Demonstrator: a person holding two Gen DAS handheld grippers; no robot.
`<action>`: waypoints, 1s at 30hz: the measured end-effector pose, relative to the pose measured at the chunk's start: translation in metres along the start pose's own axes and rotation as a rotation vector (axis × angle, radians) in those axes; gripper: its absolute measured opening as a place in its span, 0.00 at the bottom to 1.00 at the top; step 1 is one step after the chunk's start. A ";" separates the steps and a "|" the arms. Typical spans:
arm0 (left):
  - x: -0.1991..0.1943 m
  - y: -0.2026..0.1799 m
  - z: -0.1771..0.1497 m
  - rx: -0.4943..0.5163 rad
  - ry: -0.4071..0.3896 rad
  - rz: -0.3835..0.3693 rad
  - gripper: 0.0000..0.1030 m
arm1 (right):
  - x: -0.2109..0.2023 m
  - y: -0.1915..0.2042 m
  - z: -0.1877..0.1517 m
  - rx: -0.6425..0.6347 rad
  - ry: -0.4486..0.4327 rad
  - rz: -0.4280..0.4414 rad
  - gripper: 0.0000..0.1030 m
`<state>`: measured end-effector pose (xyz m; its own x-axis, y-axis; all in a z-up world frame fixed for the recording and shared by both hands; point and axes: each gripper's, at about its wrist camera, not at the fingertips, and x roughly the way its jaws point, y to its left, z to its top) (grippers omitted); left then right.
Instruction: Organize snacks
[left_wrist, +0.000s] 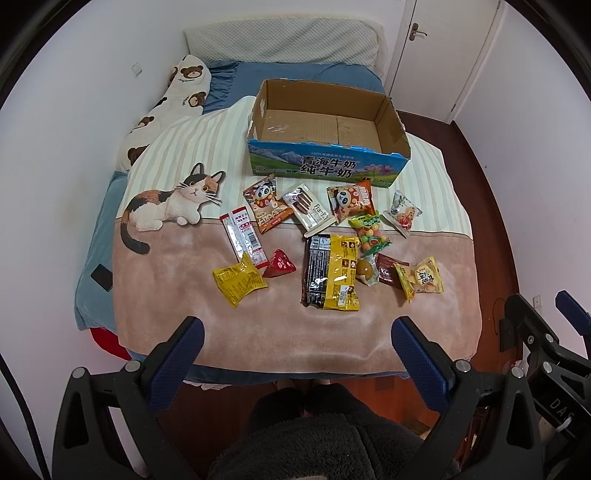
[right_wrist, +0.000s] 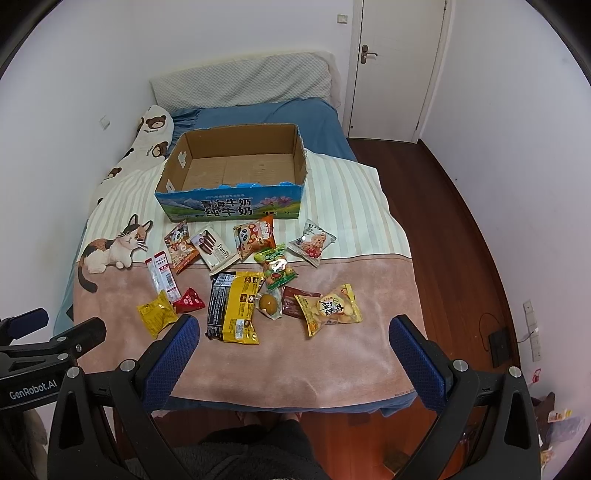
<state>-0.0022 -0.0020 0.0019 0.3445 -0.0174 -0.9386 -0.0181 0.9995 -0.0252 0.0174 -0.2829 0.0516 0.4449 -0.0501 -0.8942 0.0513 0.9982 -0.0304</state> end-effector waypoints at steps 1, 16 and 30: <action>0.000 0.000 0.000 0.000 0.000 -0.001 1.00 | 0.000 0.001 0.000 0.000 0.001 0.002 1.00; 0.000 0.001 -0.001 0.000 0.000 -0.003 1.00 | 0.000 0.001 0.000 0.000 -0.002 0.002 1.00; 0.000 0.001 -0.002 -0.001 -0.003 -0.005 1.00 | -0.003 0.001 0.002 -0.002 -0.015 0.002 1.00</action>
<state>-0.0037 -0.0010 0.0013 0.3475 -0.0227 -0.9374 -0.0176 0.9994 -0.0307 0.0175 -0.2819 0.0548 0.4586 -0.0490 -0.8873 0.0491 0.9984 -0.0298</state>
